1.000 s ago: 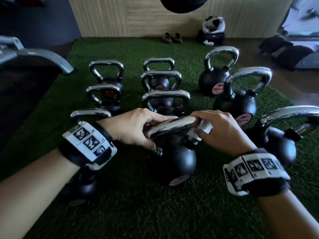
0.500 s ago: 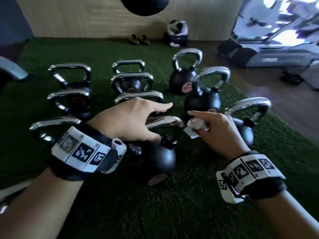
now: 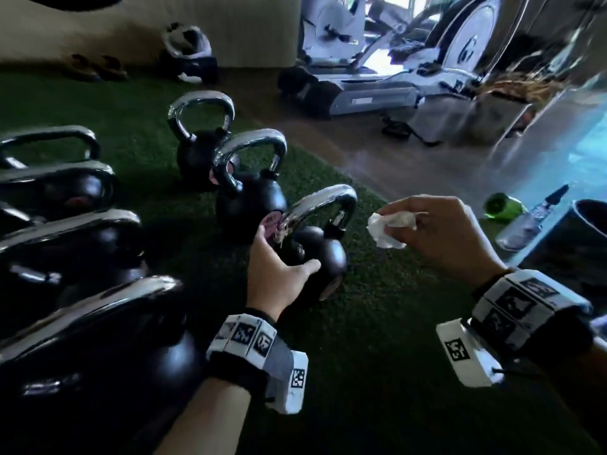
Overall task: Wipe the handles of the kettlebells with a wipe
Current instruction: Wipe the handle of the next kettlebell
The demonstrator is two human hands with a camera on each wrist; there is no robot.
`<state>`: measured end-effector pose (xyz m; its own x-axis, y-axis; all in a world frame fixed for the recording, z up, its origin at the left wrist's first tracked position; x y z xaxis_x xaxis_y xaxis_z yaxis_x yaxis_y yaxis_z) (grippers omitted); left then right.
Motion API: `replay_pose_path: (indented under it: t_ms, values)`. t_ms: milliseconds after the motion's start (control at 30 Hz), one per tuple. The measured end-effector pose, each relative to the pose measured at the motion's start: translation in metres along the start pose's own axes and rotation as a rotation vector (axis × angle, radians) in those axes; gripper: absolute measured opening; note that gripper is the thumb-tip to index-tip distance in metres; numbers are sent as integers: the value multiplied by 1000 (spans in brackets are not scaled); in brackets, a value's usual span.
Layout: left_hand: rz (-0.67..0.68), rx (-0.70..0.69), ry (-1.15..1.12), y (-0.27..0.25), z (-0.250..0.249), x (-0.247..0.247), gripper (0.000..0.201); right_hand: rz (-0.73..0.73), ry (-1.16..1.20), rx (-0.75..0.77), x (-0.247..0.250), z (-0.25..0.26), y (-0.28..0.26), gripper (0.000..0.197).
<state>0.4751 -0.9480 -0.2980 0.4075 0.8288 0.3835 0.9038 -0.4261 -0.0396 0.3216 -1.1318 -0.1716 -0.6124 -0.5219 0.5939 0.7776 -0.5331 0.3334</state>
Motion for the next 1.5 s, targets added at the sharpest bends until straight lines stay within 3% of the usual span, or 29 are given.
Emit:
replay_pose_path:
  t_ms: [100,200,367,600,733,933,1067,1167,1267,1400,1500]
  values:
    - [-50,104,-72,21,17,-25,114,52,32,72,4,-5,36,36]
    - [-252,175,-161,27,20,-47,100,81,48,100,7,-13,68,35]
    - [-468,257,-313,20,20,-78,112,202,79,126,6,-18,97,29]
    - [-454,332,-311,23,32,-80,128,150,144,144,-15,-17,105,26]
    - [-453,334,-309,25,33,-81,119,129,163,150,-22,-16,112,27]
    - [-391,395,-318,33,61,-83,142,54,128,257,-32,-17,127,31]
    - [-416,408,-245,37,78,-86,107,89,164,367,-60,-16,114,41]
    - [-386,375,-232,41,87,-86,94,151,113,428,-82,-13,97,40]
    - [-381,348,-233,42,85,-85,91,115,82,391,-83,-24,91,36]
    - [-419,363,-268,36,79,-84,102,-46,80,258,-72,-50,102,33]
    - [-401,340,-290,36,71,-83,98,0,47,350,-75,-38,91,37]
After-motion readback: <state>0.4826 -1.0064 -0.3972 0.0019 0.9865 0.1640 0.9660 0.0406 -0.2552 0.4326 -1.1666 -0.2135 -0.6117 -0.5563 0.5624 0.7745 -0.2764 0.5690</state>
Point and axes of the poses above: each hand's wrist, its own y-axis towards the middle knuckle, its own x-axis out of the back of the hand, z = x × y, the point moved 4 cm from there along y, towards the middle knuckle, and after that the axes turned 6 degrees about y, right-handed, at the moved point
